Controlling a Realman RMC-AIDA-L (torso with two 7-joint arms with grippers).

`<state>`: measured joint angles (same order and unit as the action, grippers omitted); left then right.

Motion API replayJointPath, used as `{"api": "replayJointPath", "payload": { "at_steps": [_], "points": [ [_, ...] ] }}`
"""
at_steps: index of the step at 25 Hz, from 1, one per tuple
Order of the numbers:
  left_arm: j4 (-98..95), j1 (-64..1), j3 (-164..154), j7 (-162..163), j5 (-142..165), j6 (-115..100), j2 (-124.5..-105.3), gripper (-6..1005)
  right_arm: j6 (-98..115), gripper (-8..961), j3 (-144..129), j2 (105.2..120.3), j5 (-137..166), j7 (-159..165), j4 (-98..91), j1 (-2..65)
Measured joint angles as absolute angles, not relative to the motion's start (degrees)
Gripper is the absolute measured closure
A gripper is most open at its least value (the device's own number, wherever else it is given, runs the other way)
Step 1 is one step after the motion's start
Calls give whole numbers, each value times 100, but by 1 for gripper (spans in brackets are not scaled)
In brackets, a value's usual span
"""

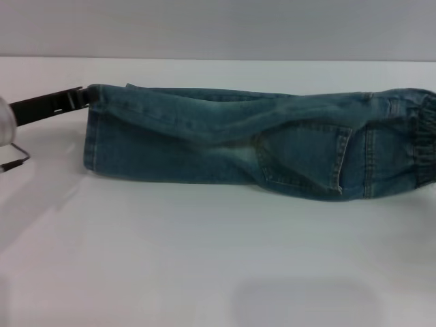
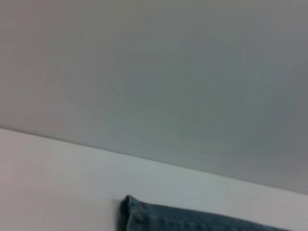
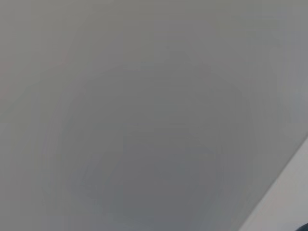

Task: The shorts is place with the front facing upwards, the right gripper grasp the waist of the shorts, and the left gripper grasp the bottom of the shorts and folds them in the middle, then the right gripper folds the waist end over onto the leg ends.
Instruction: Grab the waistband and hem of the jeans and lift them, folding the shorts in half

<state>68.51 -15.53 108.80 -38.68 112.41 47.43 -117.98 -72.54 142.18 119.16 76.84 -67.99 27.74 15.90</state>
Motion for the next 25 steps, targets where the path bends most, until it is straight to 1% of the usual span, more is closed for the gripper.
{"api": "replayJointPath", "payload": {
  "at_steps": [2,6,10,13,15,17,18,22,25],
  "points": [
    [6395,-1762,10851,-4026,11045,4412,-11800,890,-6822,852,14262,11910,7602,-7145,2484,1797],
    [4809,-2656,10898,-4962,10362,3766,-11799,887,-6271,843,14331,11893,7109,-8179,2007,2209],
    [4264,-3036,10915,-5567,10024,3615,-11807,884,-6106,835,14303,11859,7030,-8387,2018,2392],
    [4377,-3043,10868,-5621,9986,3644,-11822,882,-6116,701,14297,11863,7038,-8453,2163,2293],
    [4521,-2977,10846,-5625,9967,3693,-11822,791,-6114,612,14282,11872,7040,-8471,2241,2165],
    [4667,-2899,10834,-5630,9945,3735,-11822,699,-6101,575,14289,11876,7046,-8475,2280,2039],
    [4815,-2790,10823,-5636,9940,3783,-11820,644,-6094,557,14304,11877,7046,-8477,2304,1973],
    [4928,-2697,10815,-5643,9935,3911,-11805,425,-6114,484,14331,11899,7039,-8428,2460,1686],
    [5289,-2400,10811,-5732,9930,4282,-11809,353,-6131,429,14311,11914,7041,-8392,2473,1520]
  ]
}}
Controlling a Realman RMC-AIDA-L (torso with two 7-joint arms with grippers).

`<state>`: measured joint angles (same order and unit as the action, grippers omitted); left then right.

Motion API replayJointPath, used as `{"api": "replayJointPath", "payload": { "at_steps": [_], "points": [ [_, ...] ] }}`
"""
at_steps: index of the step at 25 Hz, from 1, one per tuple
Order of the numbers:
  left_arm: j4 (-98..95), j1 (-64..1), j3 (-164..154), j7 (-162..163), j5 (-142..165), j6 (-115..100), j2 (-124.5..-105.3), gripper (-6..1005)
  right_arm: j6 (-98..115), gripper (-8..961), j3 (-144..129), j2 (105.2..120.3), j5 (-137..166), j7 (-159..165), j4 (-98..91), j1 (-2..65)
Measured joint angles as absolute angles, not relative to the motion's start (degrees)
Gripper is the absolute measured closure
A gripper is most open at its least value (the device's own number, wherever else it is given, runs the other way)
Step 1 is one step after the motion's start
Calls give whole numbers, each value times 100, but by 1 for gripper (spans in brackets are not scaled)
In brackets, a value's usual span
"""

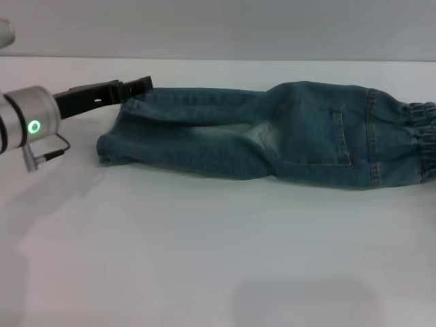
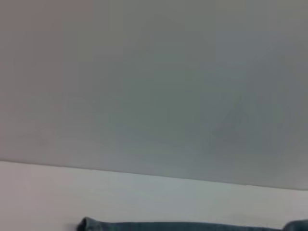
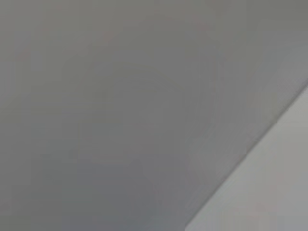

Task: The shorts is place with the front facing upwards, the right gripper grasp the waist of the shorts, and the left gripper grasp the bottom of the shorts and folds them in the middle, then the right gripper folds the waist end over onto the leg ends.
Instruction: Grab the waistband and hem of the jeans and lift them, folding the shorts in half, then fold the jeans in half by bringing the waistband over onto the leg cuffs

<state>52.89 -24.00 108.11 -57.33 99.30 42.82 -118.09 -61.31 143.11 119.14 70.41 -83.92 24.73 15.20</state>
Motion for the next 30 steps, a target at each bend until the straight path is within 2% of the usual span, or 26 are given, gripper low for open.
{"api": "replayJointPath", "payload": {
  "at_steps": [6,14,30],
  "points": [
    [5491,-2201,10761,-5788,9928,4489,-11815,247,-6116,266,14241,11946,7060,-8387,2356,1381],
    [5470,-2164,10626,-5792,9953,4537,-11803,155,-5913,271,14175,11917,7191,-8428,2028,1633],
    [5504,-2190,10541,-5801,9943,4552,-11798,155,-5616,285,13653,11892,7303,-8379,1663,2141]
  ]
}}
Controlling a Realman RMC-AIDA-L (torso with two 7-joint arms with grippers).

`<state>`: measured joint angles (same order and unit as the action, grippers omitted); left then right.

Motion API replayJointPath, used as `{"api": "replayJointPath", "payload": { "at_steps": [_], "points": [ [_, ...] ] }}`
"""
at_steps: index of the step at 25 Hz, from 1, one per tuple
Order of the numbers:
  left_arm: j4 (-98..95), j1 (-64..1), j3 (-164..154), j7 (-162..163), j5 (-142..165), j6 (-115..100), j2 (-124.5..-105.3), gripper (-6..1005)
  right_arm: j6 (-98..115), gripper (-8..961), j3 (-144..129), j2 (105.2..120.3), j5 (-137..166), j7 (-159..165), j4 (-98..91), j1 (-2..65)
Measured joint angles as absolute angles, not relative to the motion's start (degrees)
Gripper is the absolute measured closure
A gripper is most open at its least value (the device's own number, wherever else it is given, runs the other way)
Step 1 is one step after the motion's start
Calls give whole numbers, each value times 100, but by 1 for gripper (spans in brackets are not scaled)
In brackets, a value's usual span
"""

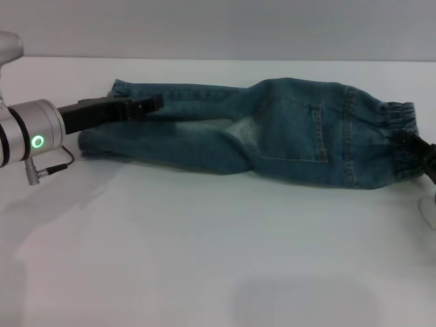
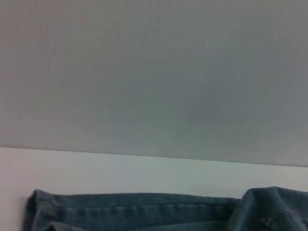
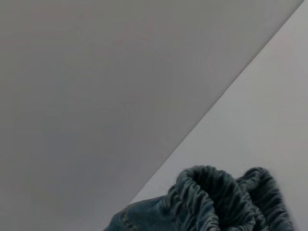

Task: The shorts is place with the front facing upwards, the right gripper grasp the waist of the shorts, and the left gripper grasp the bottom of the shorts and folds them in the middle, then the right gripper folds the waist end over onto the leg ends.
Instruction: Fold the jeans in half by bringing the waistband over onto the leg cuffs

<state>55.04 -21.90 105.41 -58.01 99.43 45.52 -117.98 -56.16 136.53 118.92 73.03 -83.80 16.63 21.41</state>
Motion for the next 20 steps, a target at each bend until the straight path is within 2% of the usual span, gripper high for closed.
{"api": "replayJointPath", "payload": {
  "at_steps": [6,9,14,19,20],
  "points": [
    [5548,-2192,10538,-5801,9939,4563,-11795,155,-5861,290,13649,11889,7296,-8385,1751,2096],
    [5548,-2194,10538,-5801,9940,4563,-11795,155,-5859,516,13648,11884,7303,-8380,1764,2101],
    [5533,-2197,10537,-5801,9948,4562,-11795,155,-5831,724,13620,11878,7304,-8376,1767,2112],
    [5532,-2191,10530,-5801,9942,4562,-11797,155,-5824,883,13618,11874,7309,-8416,1767,2099],
    [5532,-2191,10530,-5801,9942,4562,-11797,155,-5843,884,13622,11874,7309,-8421,1771,2087]
  ]
}}
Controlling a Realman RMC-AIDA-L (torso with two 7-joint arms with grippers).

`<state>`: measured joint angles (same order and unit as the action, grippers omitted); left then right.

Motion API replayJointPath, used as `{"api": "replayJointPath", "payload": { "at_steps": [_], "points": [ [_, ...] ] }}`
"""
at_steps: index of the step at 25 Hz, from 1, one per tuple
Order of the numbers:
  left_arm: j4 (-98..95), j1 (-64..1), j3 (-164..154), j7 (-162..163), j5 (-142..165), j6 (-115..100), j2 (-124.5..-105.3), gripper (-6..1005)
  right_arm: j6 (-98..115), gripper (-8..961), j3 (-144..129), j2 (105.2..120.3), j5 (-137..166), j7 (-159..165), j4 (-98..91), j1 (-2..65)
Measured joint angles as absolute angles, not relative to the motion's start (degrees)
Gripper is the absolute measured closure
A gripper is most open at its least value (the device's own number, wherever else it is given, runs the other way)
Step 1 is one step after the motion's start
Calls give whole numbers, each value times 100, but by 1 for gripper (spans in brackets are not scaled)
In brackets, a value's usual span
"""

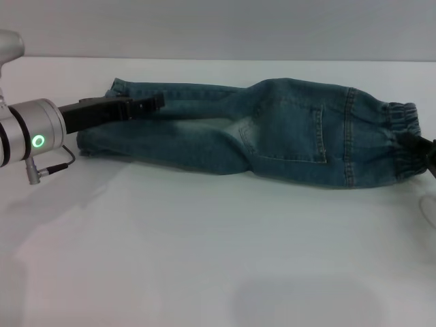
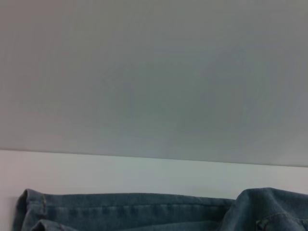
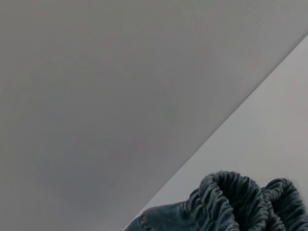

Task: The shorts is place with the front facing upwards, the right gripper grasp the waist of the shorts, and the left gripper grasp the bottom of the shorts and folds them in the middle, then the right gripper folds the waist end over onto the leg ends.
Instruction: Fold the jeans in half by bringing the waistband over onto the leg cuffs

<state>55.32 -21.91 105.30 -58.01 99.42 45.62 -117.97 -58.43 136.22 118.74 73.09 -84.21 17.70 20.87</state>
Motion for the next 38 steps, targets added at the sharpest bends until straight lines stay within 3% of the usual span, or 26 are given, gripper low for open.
{"api": "replayJointPath", "payload": {
  "at_steps": [16,38],
  "points": [
    [5399,-2152,10067,-6153,9711,4425,-11848,155,-7774,897,13642,11905,6961,-7087,3143,1570],
    [4700,-2713,8605,-7201,8041,3837,-11866,155,-7290,899,12566,11878,6926,-6668,3167,3334]
  ]
}}
